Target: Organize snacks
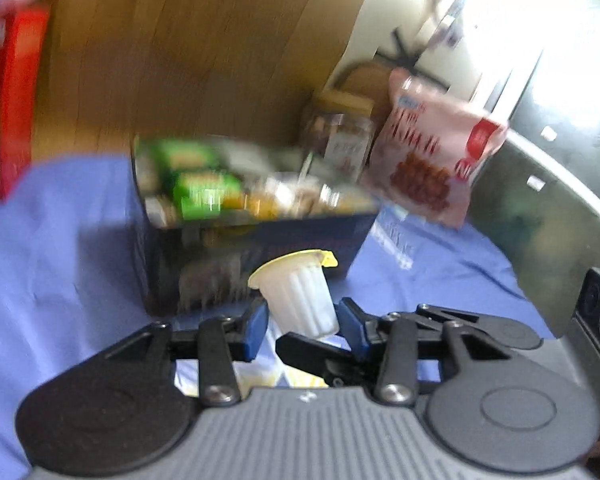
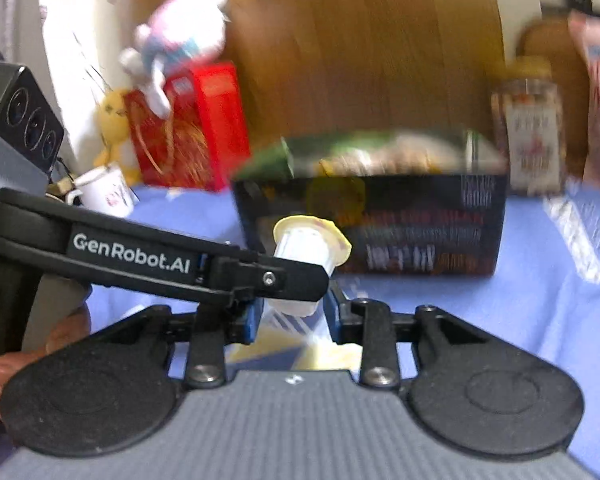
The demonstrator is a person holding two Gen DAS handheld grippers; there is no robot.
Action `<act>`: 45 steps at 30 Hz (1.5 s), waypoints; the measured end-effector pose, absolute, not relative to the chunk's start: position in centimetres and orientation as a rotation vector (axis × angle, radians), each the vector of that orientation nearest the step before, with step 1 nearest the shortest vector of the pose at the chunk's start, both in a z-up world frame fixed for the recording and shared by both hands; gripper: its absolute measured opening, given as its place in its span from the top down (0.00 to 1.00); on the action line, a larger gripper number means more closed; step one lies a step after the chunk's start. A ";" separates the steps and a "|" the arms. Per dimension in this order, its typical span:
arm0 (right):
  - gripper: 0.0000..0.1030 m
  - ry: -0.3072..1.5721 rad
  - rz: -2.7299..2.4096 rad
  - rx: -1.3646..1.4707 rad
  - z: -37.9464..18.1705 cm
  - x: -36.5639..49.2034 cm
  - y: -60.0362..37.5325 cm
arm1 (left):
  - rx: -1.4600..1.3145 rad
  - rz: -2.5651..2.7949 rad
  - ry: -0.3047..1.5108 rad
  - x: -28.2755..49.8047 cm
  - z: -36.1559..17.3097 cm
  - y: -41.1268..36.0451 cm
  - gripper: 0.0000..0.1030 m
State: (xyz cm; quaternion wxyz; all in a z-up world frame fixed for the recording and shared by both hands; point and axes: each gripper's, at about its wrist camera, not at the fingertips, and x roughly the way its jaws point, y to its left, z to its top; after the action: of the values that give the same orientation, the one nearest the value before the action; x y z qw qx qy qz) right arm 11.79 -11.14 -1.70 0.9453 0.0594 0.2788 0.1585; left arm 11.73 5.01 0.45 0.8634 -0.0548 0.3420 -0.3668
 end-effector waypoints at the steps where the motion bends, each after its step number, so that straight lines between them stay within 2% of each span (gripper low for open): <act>1: 0.66 0.540 0.325 0.112 -1.1 11.6 -11.0 | -0.116 -0.765 0.695 11.9 1.2 5.2 0.62; 5: 0.66 0.448 0.330 0.070 1.2 14.0 -10.4 | -0.125 -0.708 0.636 14.9 3.5 5.3 0.63; 7: 0.62 0.421 0.322 0.050 1.6 16.2 -9.9 | -0.113 -0.668 0.631 17.0 3.6 4.7 0.62; 10: 0.61 0.446 0.291 0.010 0.9 18.9 -9.4 | -0.088 -0.598 0.645 18.8 3.1 4.1 0.62; 17: 0.60 0.430 0.248 0.173 0.2 14.1 -12.7 | -0.075 -0.583 0.612 16.0 2.8 4.2 0.62; 26: 0.60 0.452 0.151 0.331 -0.3 8.6 -16.3 | 0.109 -0.482 0.587 9.5 2.8 1.3 0.61; 30: 0.58 0.452 0.132 0.414 -0.3 6.4 -18.0 | 0.169 -0.420 0.587 7.0 2.2 0.3 0.55; 33: 0.51 0.441 0.119 0.468 -0.1 4.7 -18.9 | 0.173 -0.395 0.613 5.7 1.8 0.0 0.53; 43: 0.51 0.446 0.151 0.596 -0.5 1.8 -19.9 | 0.205 -0.319 0.644 3.0 1.1 -0.2 0.43; 44: 0.51 0.449 0.155 0.603 -0.5 1.7 -19.9 | 0.205 -0.312 0.645 2.9 1.1 -0.1 0.41; 45: 0.51 0.452 0.159 0.612 -0.6 1.6 -19.9 | 0.206 -0.305 0.646 2.7 1.1 0.0 0.34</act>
State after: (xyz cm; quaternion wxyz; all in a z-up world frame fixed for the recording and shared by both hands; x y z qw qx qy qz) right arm 1.65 -19.88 -0.56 0.9255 0.2982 0.2203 0.0775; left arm 2.73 -0.04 1.14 0.9317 0.1007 0.3157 -0.1489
